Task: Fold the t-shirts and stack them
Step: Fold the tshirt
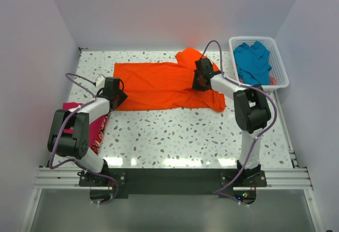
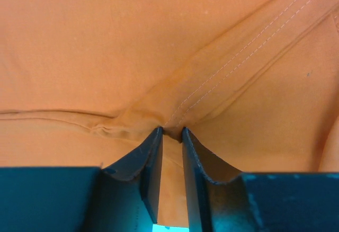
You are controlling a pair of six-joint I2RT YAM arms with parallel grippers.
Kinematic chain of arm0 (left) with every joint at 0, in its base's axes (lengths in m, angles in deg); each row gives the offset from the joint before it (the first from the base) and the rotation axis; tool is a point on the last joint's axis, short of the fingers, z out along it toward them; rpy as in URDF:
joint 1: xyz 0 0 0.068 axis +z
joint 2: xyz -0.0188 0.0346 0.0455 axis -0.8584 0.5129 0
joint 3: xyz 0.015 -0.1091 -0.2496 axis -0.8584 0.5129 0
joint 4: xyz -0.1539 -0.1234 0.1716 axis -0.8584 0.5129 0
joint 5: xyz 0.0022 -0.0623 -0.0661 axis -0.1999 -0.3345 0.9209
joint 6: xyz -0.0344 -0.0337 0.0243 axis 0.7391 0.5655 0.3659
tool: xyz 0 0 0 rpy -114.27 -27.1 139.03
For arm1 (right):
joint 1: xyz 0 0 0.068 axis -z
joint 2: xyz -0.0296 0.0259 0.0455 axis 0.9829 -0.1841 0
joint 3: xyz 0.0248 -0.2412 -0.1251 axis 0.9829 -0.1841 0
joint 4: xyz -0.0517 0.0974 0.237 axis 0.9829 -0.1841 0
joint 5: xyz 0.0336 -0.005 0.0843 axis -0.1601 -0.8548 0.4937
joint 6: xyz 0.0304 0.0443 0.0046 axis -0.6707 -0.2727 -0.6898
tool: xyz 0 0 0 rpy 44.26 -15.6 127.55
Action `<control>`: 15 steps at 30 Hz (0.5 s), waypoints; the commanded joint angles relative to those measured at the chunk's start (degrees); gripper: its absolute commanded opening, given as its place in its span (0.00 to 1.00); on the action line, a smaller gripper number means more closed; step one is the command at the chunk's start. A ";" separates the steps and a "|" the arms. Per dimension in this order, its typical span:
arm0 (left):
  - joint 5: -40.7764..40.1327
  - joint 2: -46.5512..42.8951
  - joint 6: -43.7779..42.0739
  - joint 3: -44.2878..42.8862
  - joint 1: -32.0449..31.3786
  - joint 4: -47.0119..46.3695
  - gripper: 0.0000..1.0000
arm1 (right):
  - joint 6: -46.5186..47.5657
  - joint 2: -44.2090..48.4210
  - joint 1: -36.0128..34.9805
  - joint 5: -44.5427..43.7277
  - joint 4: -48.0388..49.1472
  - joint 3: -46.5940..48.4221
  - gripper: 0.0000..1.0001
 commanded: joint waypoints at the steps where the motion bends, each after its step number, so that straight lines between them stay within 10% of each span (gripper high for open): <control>1: -1.87 0.05 -0.98 -0.13 0.01 -2.23 0.43 | -0.28 -0.45 0.20 -1.52 1.92 3.08 0.24; 15: -1.88 0.58 -1.41 -0.39 0.36 -1.79 0.42 | 0.25 -2.38 0.20 -1.34 0.33 7.04 0.11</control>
